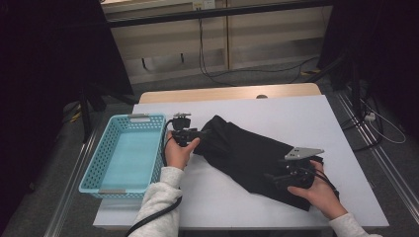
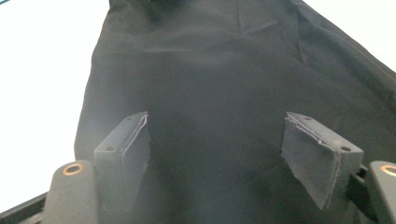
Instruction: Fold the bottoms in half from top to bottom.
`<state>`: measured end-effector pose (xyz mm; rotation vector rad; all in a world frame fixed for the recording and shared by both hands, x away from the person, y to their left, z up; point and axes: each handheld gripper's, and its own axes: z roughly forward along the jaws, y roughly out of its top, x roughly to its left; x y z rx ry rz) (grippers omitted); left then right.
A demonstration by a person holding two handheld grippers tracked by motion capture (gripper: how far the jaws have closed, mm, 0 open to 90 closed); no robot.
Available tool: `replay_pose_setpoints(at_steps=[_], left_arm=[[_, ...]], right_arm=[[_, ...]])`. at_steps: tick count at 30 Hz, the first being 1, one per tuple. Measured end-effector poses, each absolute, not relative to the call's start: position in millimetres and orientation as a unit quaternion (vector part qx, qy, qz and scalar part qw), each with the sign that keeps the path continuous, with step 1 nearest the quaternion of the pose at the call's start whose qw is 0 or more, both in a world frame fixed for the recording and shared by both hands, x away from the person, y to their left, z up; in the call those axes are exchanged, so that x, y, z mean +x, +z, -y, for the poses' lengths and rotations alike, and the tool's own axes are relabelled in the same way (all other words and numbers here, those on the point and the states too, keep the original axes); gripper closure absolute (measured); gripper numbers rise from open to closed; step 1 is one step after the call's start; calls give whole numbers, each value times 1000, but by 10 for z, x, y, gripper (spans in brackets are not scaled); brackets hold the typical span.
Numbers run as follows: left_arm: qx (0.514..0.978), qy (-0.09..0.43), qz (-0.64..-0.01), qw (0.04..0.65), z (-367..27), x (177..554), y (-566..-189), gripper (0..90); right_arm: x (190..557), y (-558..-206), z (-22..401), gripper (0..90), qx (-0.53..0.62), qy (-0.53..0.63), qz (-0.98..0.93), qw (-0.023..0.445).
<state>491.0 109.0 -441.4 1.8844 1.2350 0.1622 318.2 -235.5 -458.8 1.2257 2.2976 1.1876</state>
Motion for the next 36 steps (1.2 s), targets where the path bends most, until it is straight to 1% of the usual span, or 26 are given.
replay_pose_setpoints(at_steps=[1,4,5,6,7,8,10,12,16,17,18,20,21,25,29,36], left_arm=[[751,70,-496,429,-1079,4931,-4428,364],[751,59,-498,429,-1034,4984,-4454,431],[747,52,-502,433,-1022,4992,-4448,511],[747,53,-500,435,-1005,4993,-4429,621],[751,54,-495,434,-980,4996,-4414,696],[755,48,-493,430,-956,5002,-4401,716],[754,36,-492,434,-909,5015,-4364,821],[754,26,-489,439,-846,5024,-4324,847],[759,17,-460,460,-694,5003,-4253,845],[764,19,-450,463,-654,4994,-4245,833],[765,17,-440,469,-615,4986,-4241,791],[774,26,-429,465,-551,4962,-4238,640],[779,25,-424,462,-535,4952,-4242,619],[781,40,-421,460,-588,4929,-4226,385],[792,76,-403,451,-693,4864,-4191,294],[800,78,-390,449,-822,4662,-4205,252]], right_arm=[[3182,-4590,2355,242,424,411,-795,139],[3178,-4590,2352,243,423,411,-795,139],[3178,-4587,2351,242,423,412,-795,139],[3178,-4584,2351,243,422,413,-795,139],[3179,-4581,2352,243,422,413,-795,140],[3177,-4577,2352,243,423,414,-794,140],[3178,-4575,2357,243,424,414,-794,139],[3178,-4576,2358,242,424,414,-794,139],[3175,-4572,2351,243,423,414,-794,140],[3175,-4572,2350,243,423,414,-794,139],[3174,-4573,2349,243,423,414,-794,139],[3175,-4577,2347,243,422,414,-794,140],[3175,-4577,2345,242,422,415,-794,140],[3180,-4569,2332,242,422,417,-792,144],[3189,-4568,2310,242,421,418,-792,143],[3188,-4575,2294,241,420,417,-794,142]])
